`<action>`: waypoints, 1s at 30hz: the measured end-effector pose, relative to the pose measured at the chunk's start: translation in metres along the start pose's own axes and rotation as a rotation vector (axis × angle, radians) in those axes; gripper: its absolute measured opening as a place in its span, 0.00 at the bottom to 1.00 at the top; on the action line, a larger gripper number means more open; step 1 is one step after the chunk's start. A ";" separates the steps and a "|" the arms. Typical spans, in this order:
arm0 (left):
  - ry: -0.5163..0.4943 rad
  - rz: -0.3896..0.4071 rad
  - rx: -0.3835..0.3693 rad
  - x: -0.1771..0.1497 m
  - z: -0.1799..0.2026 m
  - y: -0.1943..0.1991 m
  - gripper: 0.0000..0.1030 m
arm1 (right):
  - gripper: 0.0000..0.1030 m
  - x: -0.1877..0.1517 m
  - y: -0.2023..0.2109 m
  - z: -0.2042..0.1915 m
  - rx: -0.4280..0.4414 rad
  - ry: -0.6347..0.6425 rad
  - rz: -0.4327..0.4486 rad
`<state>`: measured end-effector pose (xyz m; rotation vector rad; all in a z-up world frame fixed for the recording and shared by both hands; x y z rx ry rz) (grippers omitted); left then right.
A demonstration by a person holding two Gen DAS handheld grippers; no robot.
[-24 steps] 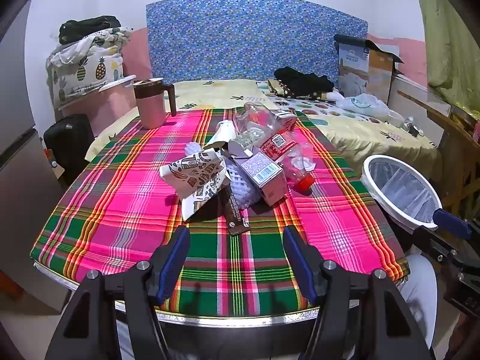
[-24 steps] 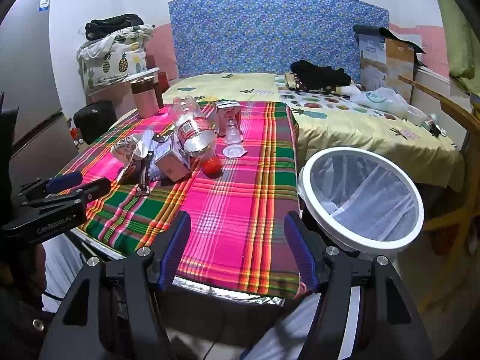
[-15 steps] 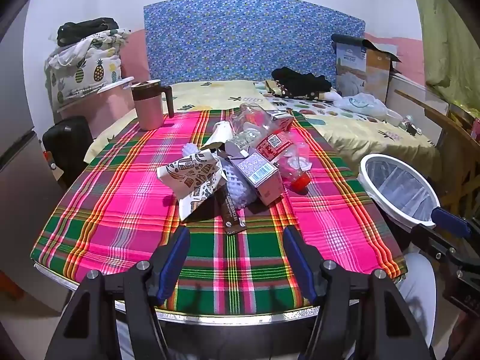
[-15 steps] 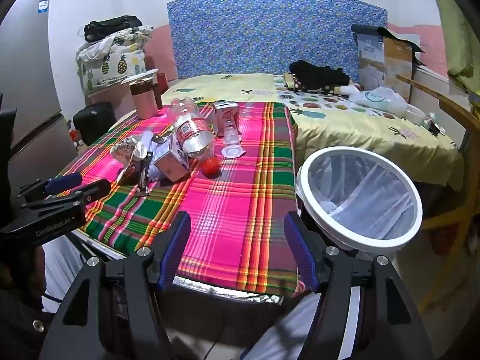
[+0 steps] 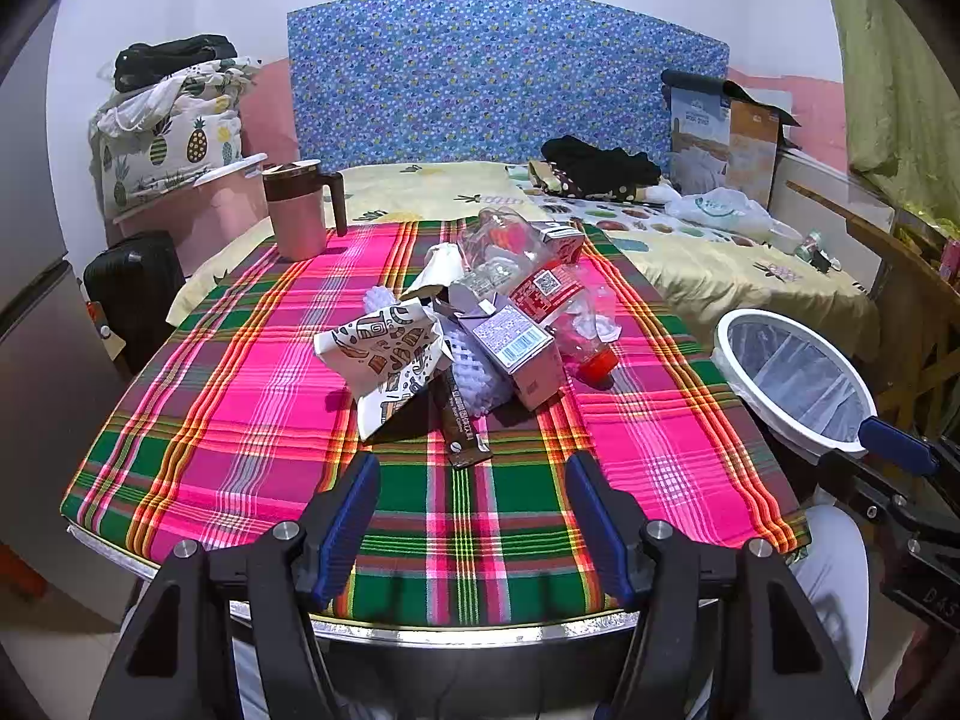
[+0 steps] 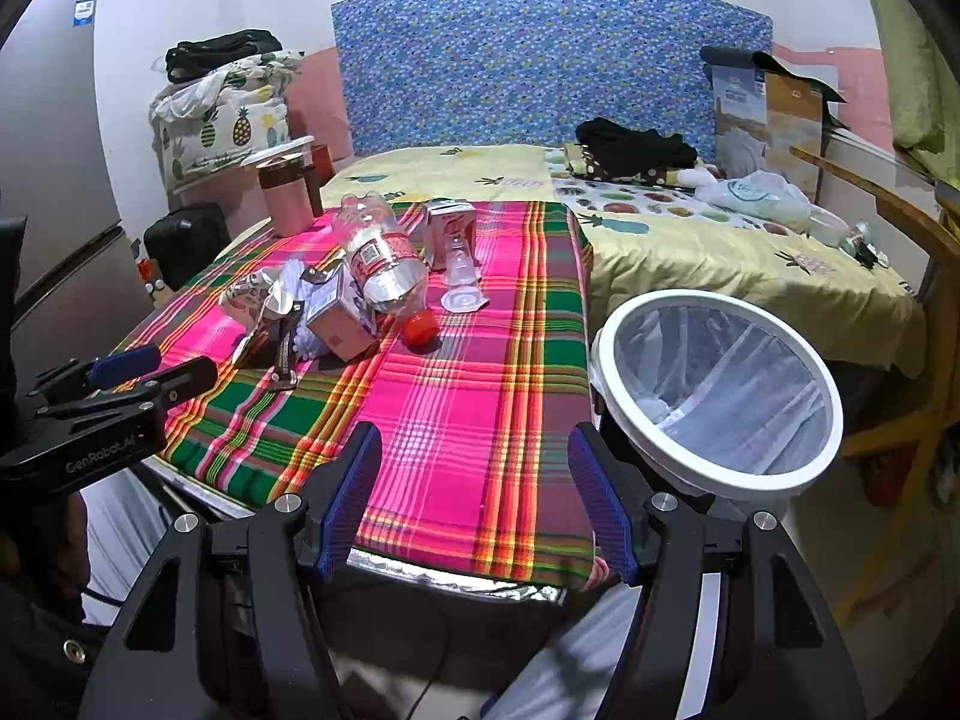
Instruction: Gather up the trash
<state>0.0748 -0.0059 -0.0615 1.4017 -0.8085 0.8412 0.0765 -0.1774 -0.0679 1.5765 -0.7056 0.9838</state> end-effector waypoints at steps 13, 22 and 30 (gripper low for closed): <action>0.002 0.000 -0.003 -0.001 0.001 0.001 0.62 | 0.64 0.000 0.000 0.001 0.000 0.001 0.001; 0.003 -0.001 -0.003 0.000 0.001 0.001 0.62 | 0.64 0.000 0.000 0.001 -0.001 0.002 0.002; 0.003 0.000 -0.003 0.000 0.000 0.001 0.62 | 0.64 0.000 0.000 0.001 -0.001 0.002 0.002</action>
Point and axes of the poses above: each gripper's, at about its wrist camera, not at the fingertips, and y roughly against the way its jaws point, z to its right, x to its top, the point moved 10 cm from there along -y, roughly the way its jaws point, and after that the axes turned 10 degrees about z, right-handed, at the moved point
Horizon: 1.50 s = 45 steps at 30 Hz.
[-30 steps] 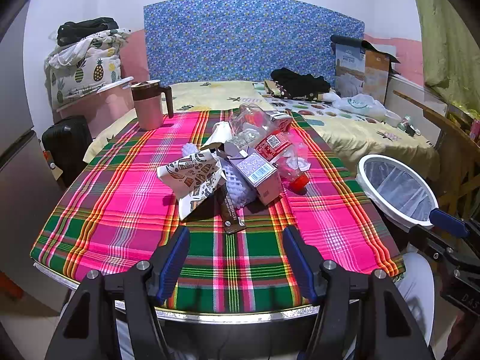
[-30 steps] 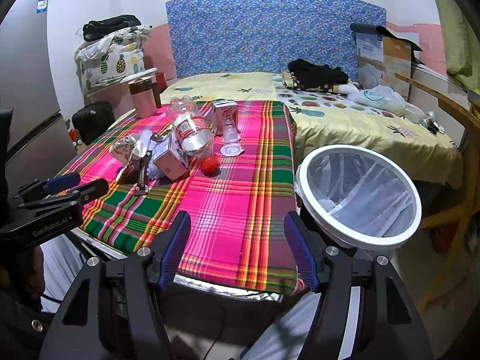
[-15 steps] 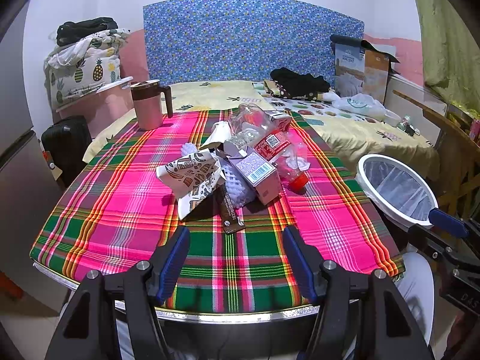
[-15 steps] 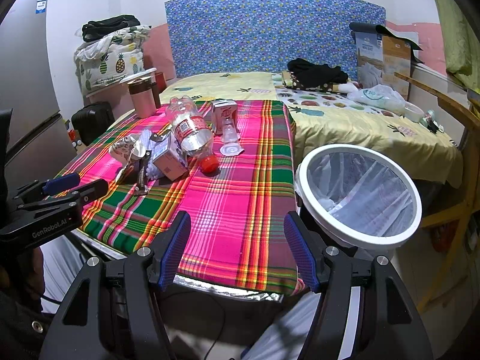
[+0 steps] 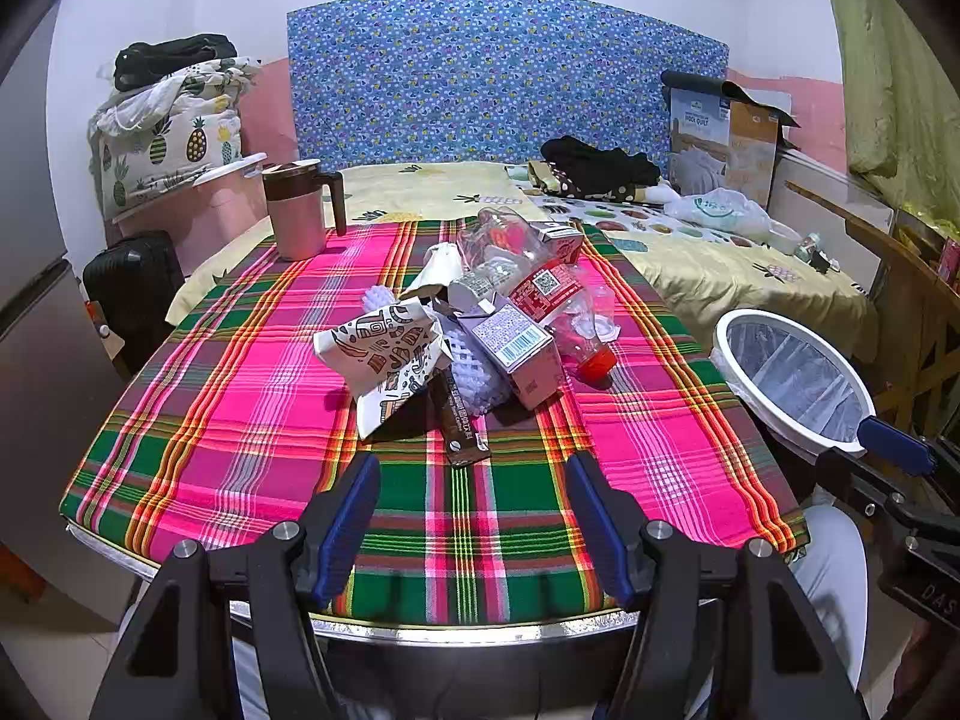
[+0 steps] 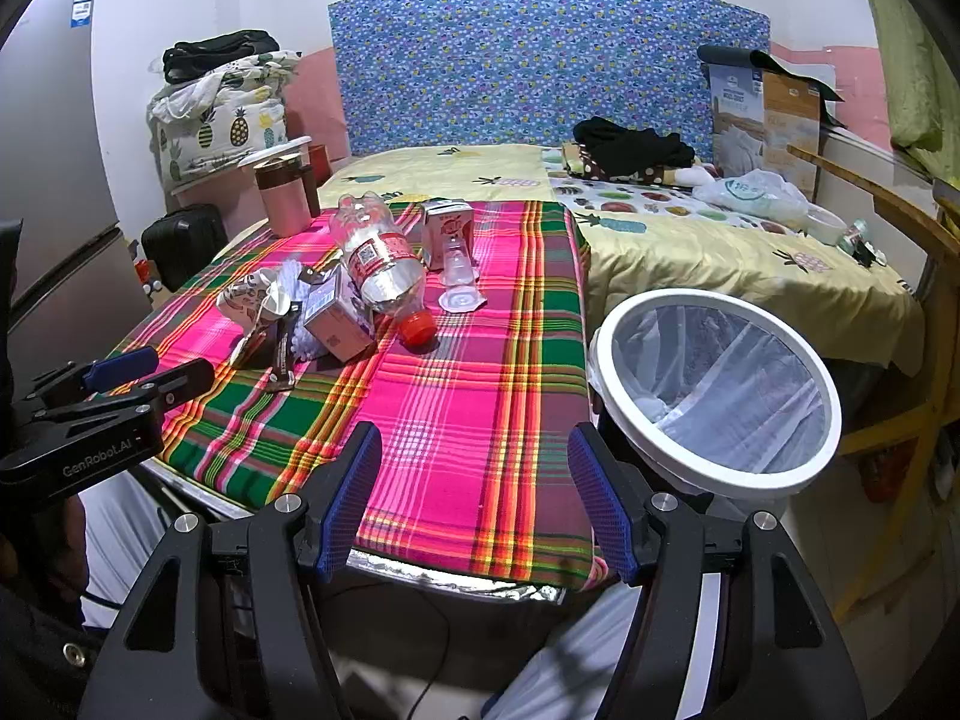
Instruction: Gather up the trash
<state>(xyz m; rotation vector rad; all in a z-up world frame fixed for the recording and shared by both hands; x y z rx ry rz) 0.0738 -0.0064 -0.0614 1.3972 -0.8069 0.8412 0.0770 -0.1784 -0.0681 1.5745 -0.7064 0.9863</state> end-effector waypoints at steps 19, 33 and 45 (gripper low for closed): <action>0.001 0.009 -0.006 0.002 0.003 0.005 0.62 | 0.64 0.001 0.000 0.001 0.000 -0.002 0.007; 0.002 0.009 -0.008 0.002 0.002 0.004 0.62 | 0.64 0.000 -0.002 -0.005 0.010 0.007 -0.002; 0.045 -0.008 -0.039 -0.001 -0.007 -0.014 0.62 | 0.64 -0.001 -0.015 -0.009 0.033 0.015 -0.024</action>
Point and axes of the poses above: each gripper's, at about its wrist camera, not at the fingertips, and y roughly against the way its jaws point, z to its right, x to its top, the point moved 10 cm from there along -y, roughly the way its jaws point, and after that the axes turned 10 degrees about z, right-handed, at the moved point
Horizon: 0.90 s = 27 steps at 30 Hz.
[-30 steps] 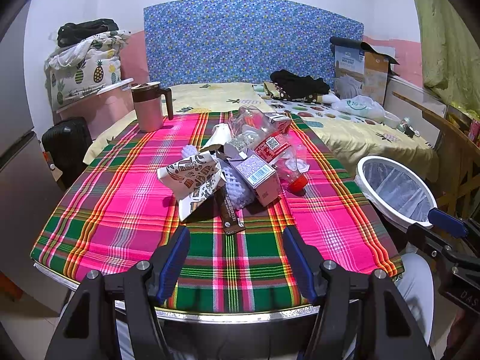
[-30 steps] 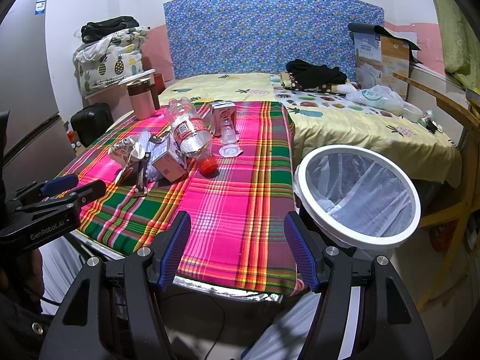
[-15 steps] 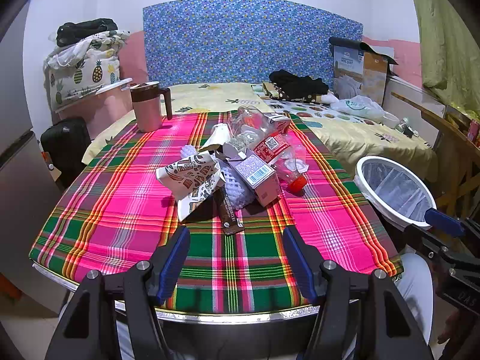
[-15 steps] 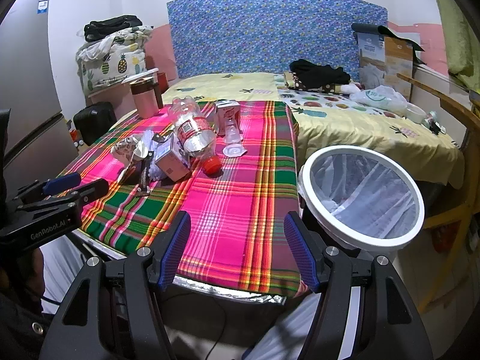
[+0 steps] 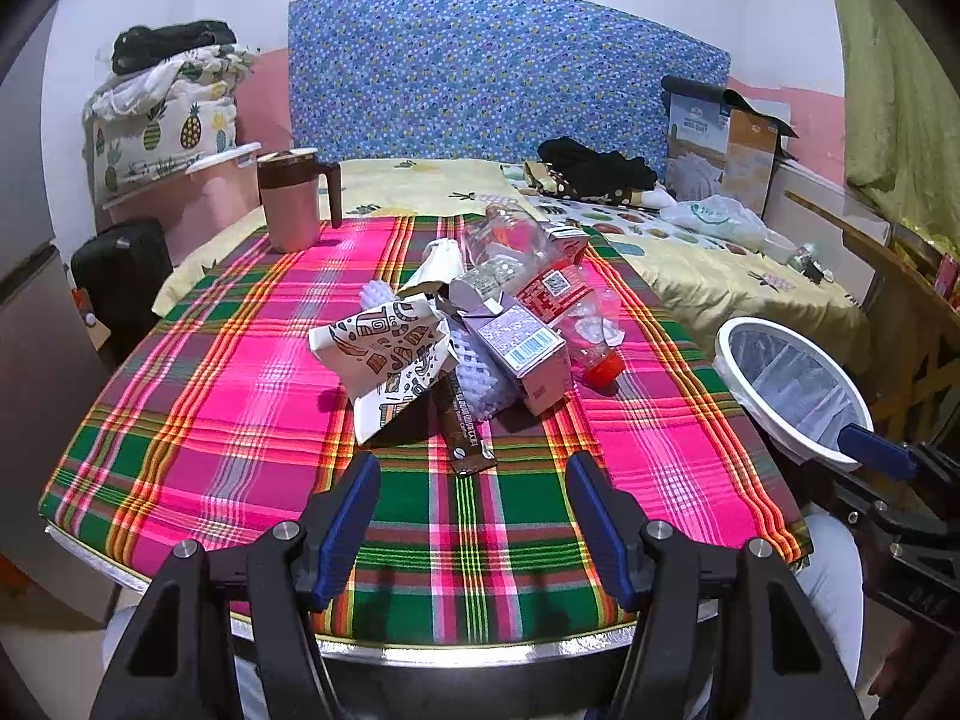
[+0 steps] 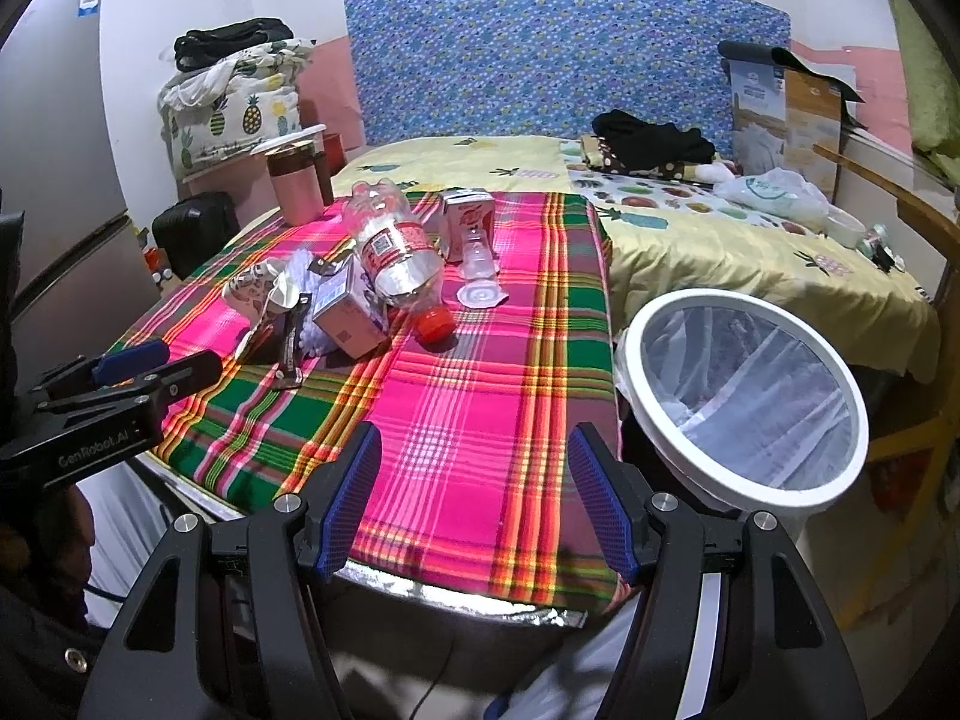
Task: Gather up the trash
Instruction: 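Reach into the trash pile and grasp the patterned paper cup with the left tool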
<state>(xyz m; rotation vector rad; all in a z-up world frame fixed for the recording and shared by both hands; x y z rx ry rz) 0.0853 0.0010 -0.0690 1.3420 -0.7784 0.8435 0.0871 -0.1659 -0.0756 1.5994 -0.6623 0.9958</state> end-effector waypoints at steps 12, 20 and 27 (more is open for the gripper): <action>0.037 -0.022 0.049 0.008 -0.041 -0.034 0.62 | 0.64 0.012 -0.027 -0.013 0.051 0.023 -0.011; 0.011 -0.069 0.068 0.001 -0.049 -0.067 0.62 | 0.64 0.014 -0.043 -0.028 0.088 0.047 -0.036; -0.024 -0.104 0.090 -0.009 -0.054 -0.097 0.56 | 0.64 0.012 -0.053 -0.026 0.089 0.049 -0.064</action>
Point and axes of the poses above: each gripper's, at about its wrist camera, not at the fingertips, and y roughly against the way its jaws point, z to its right, x to its top, the point moved 10 cm from there along -y, roughly the way its jaws point, and after that the axes turned 10 degrees about z, right-handed, at the moved point
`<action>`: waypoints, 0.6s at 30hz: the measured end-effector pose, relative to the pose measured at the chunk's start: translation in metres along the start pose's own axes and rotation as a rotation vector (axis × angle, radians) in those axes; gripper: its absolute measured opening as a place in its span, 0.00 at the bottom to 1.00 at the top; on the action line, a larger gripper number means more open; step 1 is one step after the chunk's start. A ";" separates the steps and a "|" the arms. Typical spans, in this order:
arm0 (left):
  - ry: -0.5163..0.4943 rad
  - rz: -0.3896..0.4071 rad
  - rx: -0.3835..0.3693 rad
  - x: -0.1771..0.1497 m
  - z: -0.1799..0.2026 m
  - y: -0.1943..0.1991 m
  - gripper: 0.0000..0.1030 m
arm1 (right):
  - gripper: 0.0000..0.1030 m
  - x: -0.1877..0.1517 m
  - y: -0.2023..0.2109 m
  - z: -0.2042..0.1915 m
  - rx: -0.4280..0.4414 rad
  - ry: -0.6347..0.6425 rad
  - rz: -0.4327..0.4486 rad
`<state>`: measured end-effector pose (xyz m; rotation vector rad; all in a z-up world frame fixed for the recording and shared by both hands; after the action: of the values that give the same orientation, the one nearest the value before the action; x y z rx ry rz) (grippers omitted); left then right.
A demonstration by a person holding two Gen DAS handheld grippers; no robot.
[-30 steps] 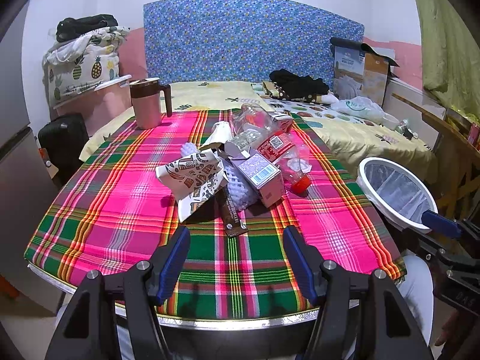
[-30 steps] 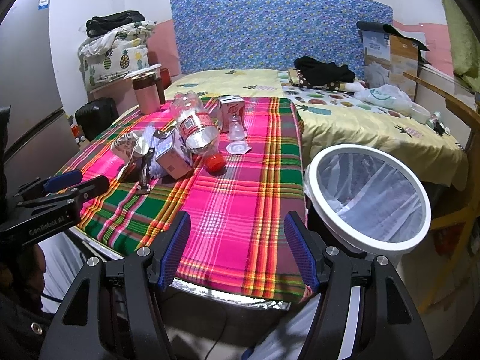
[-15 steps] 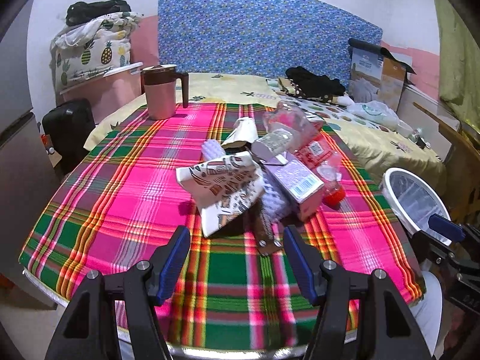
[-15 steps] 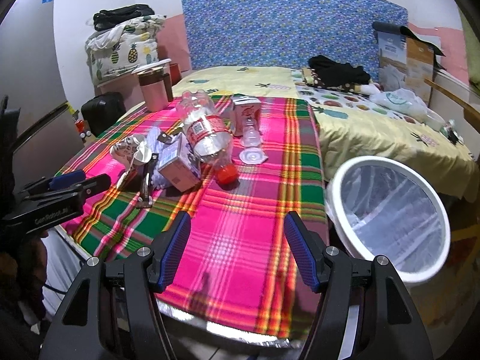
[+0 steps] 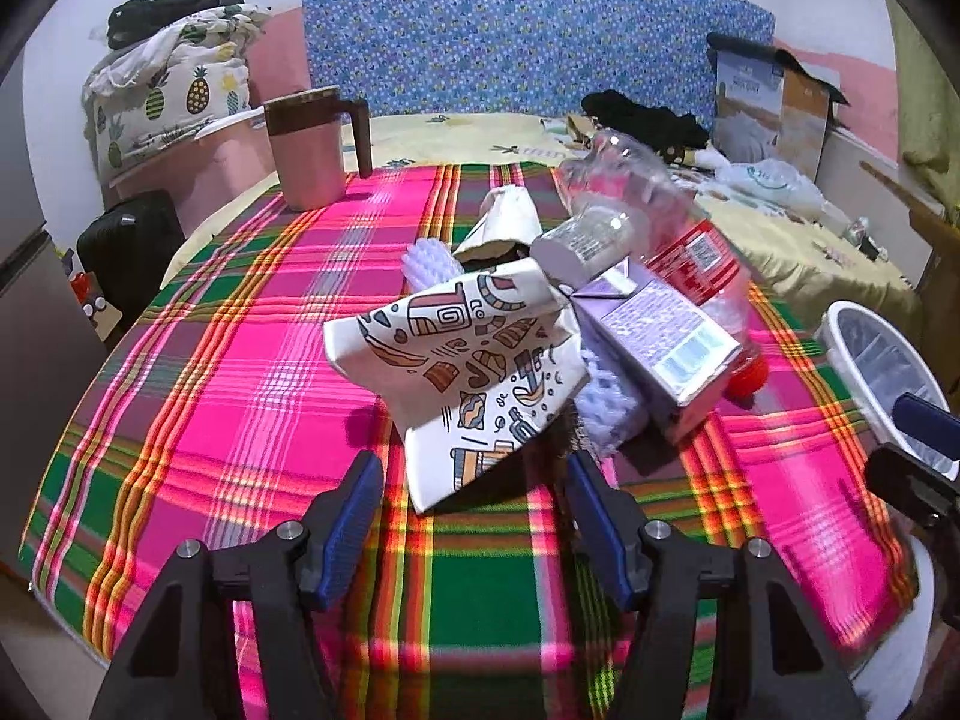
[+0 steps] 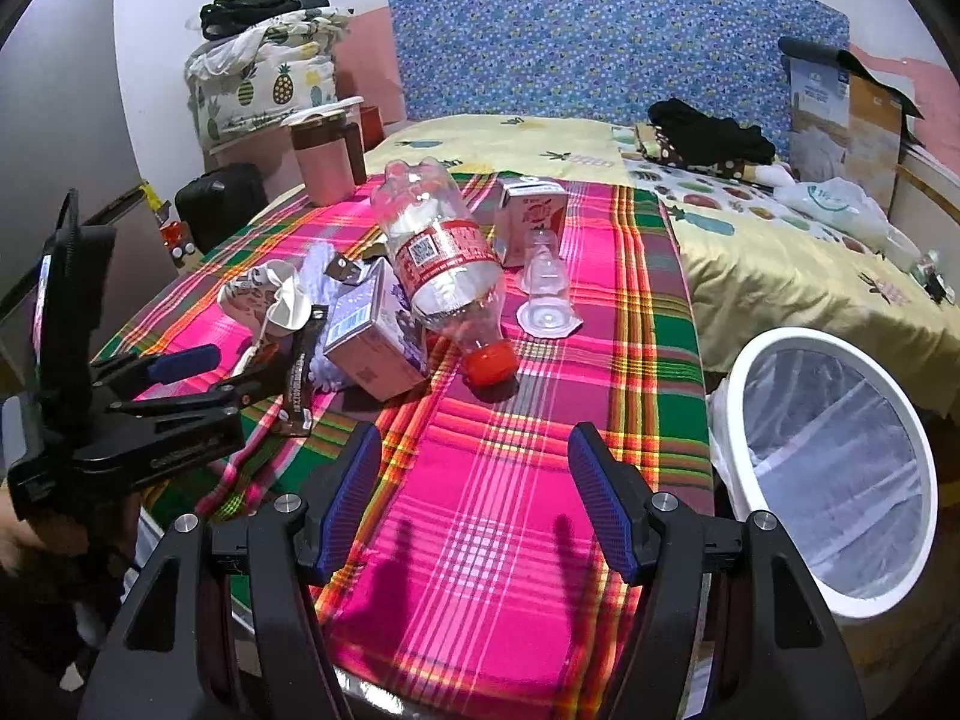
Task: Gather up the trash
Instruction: 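Reach into the trash pile and grasp the patterned paper cup with the left tool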
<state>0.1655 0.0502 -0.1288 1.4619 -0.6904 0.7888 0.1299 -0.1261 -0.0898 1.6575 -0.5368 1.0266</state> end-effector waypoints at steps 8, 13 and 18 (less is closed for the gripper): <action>0.020 -0.008 0.019 -0.001 -0.012 -0.014 0.23 | 0.64 0.002 -0.013 -0.006 0.013 0.014 -0.015; 0.062 0.012 0.018 0.003 -0.025 -0.008 0.10 | 0.64 0.005 -0.023 -0.017 0.035 0.039 -0.022; 0.091 0.030 0.012 0.006 -0.038 -0.001 0.10 | 0.64 0.009 -0.036 -0.032 0.063 0.080 -0.022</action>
<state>0.1679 0.0888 -0.1248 1.4204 -0.6403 0.8787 0.1507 -0.0832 -0.0992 1.6665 -0.4361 1.0983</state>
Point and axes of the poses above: each gripper's, at about its wrist camera, not at the fingertips, and y roughly against the way its jaws point, z to its right, x to its top, the point moved 10 cm from there along -y, roughly the way its jaws point, and after that the axes turned 10 degrees about z, right-handed, at the moved point
